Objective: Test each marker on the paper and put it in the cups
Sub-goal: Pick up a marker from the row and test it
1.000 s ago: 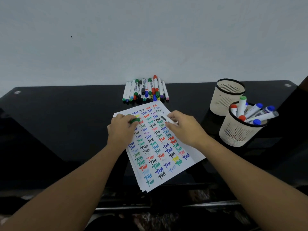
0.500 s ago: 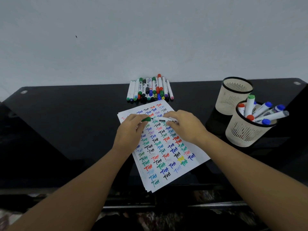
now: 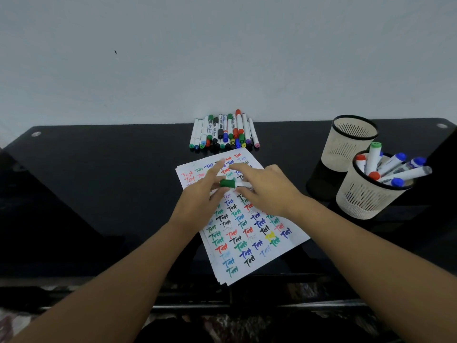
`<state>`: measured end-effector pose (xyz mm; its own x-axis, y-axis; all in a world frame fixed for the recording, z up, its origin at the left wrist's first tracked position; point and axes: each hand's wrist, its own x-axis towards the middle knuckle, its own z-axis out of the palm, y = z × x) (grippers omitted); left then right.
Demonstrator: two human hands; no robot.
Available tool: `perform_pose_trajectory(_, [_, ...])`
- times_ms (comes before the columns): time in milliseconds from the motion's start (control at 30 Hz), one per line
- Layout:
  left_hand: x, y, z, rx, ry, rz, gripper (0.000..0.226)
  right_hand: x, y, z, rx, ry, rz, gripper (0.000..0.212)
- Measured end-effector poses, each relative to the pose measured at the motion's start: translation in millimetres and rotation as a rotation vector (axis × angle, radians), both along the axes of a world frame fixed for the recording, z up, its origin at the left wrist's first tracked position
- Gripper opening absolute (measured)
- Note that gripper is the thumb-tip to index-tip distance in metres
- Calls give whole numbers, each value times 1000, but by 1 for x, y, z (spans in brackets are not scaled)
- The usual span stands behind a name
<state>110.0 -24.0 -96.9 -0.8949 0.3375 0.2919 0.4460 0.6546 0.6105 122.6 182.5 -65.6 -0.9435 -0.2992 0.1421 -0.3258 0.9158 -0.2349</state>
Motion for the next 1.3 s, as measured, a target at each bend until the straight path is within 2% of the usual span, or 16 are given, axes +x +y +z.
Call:
perform_pose_trajectory(200, [-4,1,1,20,-97,58,92,3,0,0,-79,0,-12,54])
perform_pose_trajectory(300, [-11,0,-5,-158,-13,70,82,6,5,-2,-167,-65,-58,58])
perform_pose_trajectory(400, [-15,0,-8,-320,-42,37,76,9,9,-6,-238,-98,-88,57])
perform_pose_trajectory(533, [-17,1,-9,-339,-67,41,76,14,14,-3,-312,-84,-137,46])
perform_pose_trajectory(733, [-17,1,-9,-329,-78,52,76,23,14,3,-367,-107,-142,47])
perform_pose_trajectory(867, [-17,0,-8,-343,-80,47,77,25,18,6,-589,-206,-165,46])
perform_pose_trajectory(967, [-17,0,-8,-370,-77,44,82,29,21,7,-673,-277,-201,37])
perform_pose_trajectory(1100, [-16,0,-6,-399,-82,25,85,34,27,11,-727,-360,-243,44])
perform_pose_trajectory(1167, [-15,0,-5,-425,-89,14,86,36,30,11,-713,-322,-251,39])
perform_pose_trajectory(1267, [-15,2,-4,-453,-122,-14,90,42,35,15,-728,-210,-294,15])
perform_pose_trajectory(1300, [-16,2,-4,-459,-132,-21,91,45,35,18,-747,-195,-316,20])
